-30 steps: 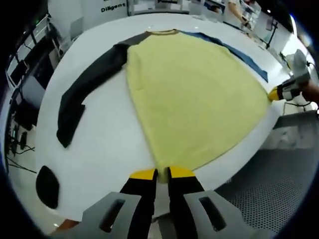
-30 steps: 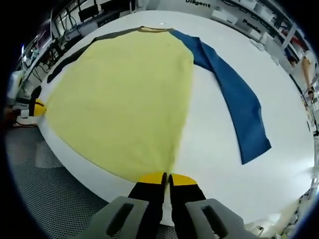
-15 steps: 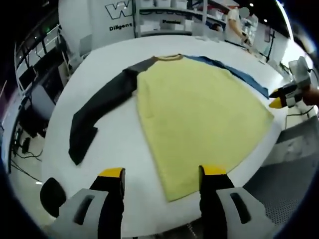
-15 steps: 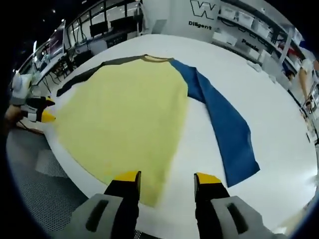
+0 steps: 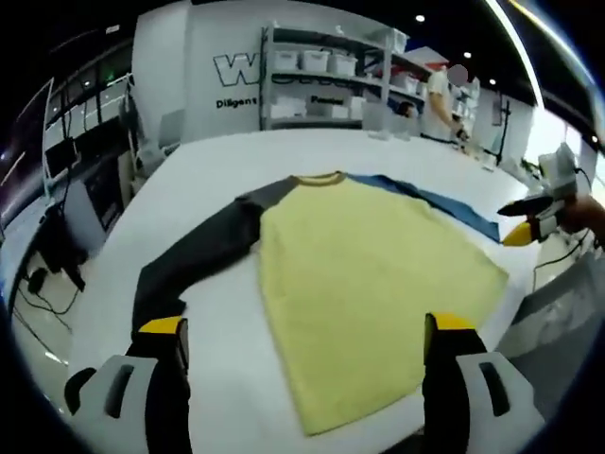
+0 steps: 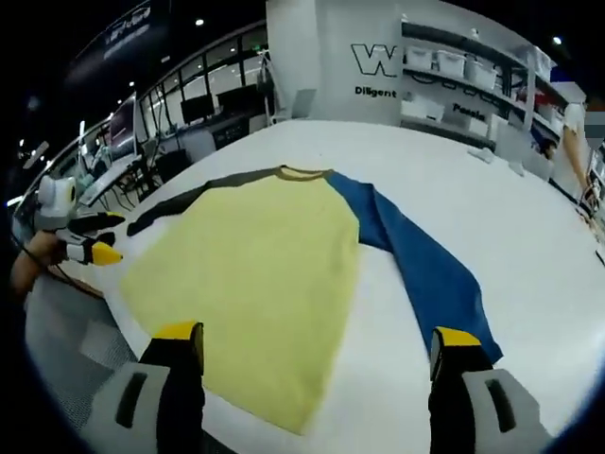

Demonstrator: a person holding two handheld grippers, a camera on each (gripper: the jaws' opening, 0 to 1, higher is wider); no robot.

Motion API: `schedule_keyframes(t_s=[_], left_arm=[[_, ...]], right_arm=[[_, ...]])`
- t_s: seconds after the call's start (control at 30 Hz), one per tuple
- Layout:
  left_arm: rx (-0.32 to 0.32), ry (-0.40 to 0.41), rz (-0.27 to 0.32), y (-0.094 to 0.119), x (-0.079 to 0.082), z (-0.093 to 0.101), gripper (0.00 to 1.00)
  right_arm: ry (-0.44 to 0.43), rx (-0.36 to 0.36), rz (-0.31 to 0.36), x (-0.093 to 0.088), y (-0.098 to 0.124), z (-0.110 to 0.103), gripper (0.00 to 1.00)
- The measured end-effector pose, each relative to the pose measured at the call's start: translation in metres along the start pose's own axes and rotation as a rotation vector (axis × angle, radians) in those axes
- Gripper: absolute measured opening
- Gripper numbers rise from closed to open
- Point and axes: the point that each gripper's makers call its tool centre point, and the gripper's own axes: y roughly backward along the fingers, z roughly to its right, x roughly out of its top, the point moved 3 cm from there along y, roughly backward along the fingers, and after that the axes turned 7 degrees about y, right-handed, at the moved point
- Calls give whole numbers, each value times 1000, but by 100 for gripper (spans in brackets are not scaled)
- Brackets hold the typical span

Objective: Fold the garment on the visible template until the final outline fits inside the template.

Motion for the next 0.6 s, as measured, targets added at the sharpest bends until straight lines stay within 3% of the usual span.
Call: schedule_keyframes(t_s=[0.17,0.3,0.6], left_arm=[[-8,-13,16,1,2,3,99],[-32,-9,41,2,6,7,99],[-57,-20,83,3,14,13,99]], right_arm=[[14,-30,-27,-4,0,16,94],[26,-80,10,-4,1,38,92],[-2,-114,-3,-31,-8,79,83]])
